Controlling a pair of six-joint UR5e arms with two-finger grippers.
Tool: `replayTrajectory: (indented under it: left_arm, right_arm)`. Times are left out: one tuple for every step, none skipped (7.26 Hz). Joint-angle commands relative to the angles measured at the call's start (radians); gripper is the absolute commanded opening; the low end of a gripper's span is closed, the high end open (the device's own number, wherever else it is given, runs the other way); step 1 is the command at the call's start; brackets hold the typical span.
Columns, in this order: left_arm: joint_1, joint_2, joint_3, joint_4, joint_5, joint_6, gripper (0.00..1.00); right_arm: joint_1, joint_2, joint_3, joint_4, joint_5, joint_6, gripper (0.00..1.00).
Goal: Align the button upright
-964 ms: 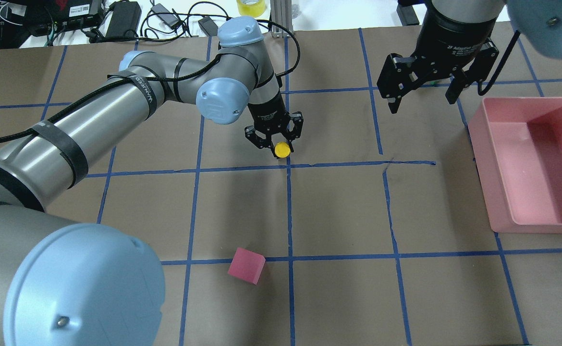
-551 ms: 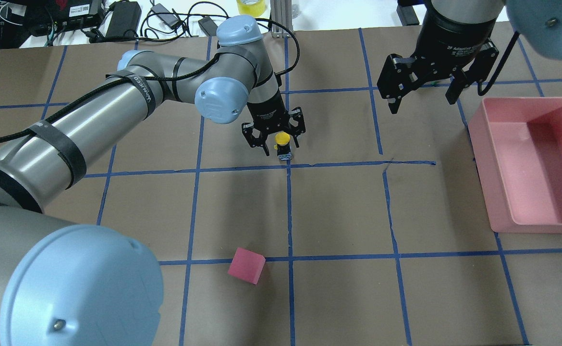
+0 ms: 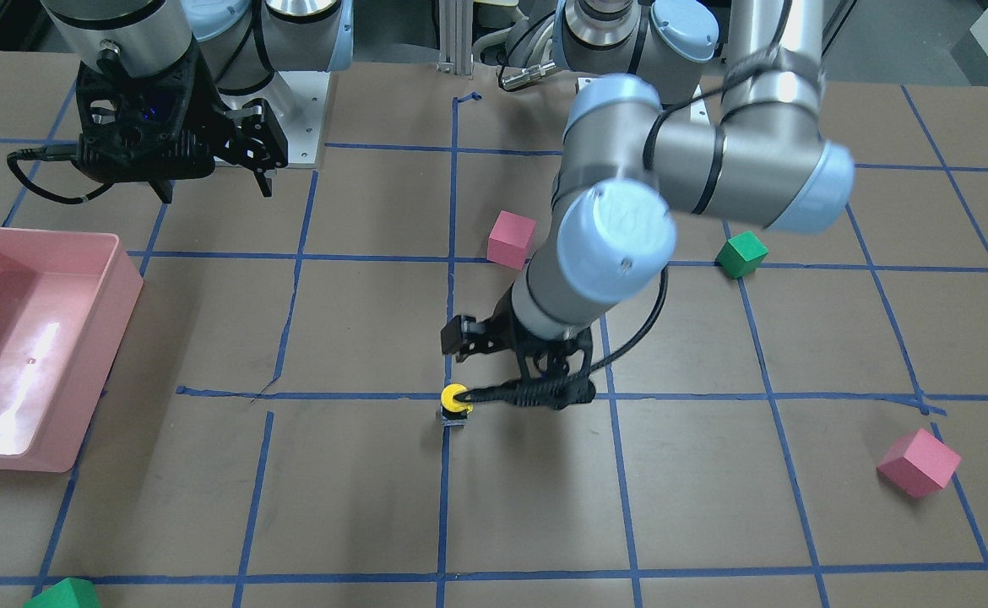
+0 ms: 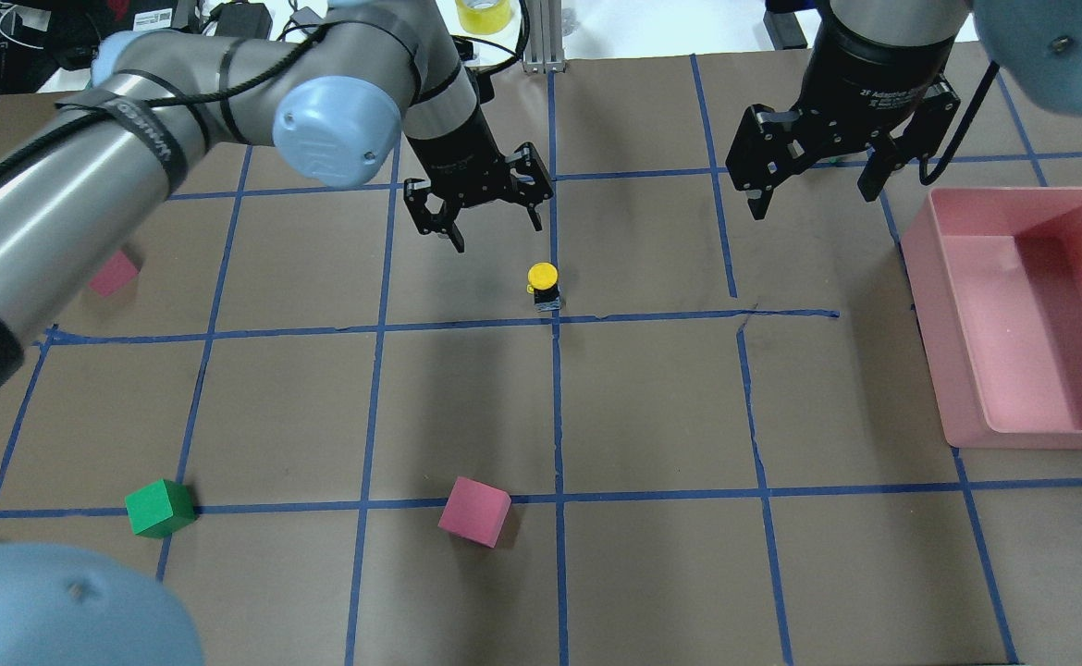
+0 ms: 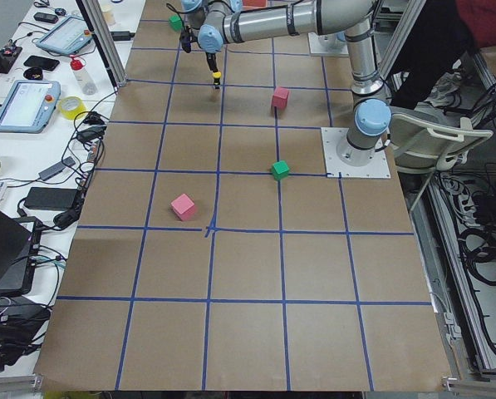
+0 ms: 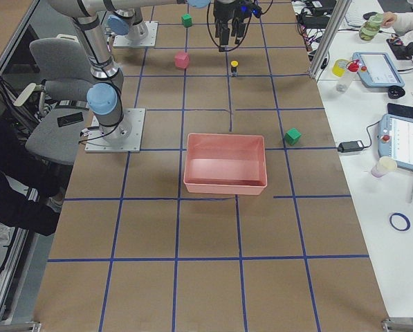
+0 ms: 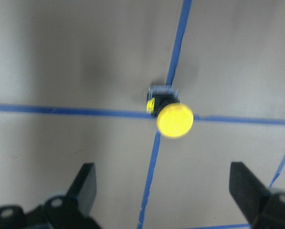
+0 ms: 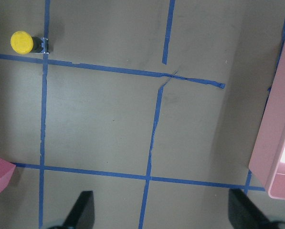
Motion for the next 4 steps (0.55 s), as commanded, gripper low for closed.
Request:
replayTrajectory:
  left_arm:
    - [0.009, 0.193, -0.024, -0.112, 0.059, 0.211, 1.0]
    - [0.009, 0.283, -0.083, -0.112, 0.061, 0.321, 1.0]
    - [0.002, 0.366, -0.131, -0.105, 0.058, 0.307, 1.0]
    - [0.002, 0.426, -0.15, -0.105, 0.061, 0.251, 1.0]
  right_arm:
    - [0.001, 0.0, 0.001, 0.0, 0.0, -0.001, 1.0]
    - [-0.001, 0.0, 0.001, 0.002, 0.0, 0.001, 1.0]
    - [-0.001, 0.0, 0.001, 0.002, 0.0, 0.001, 1.0]
    - [0.001, 0.0, 0.001, 0.0, 0.0, -0.001, 1.0]
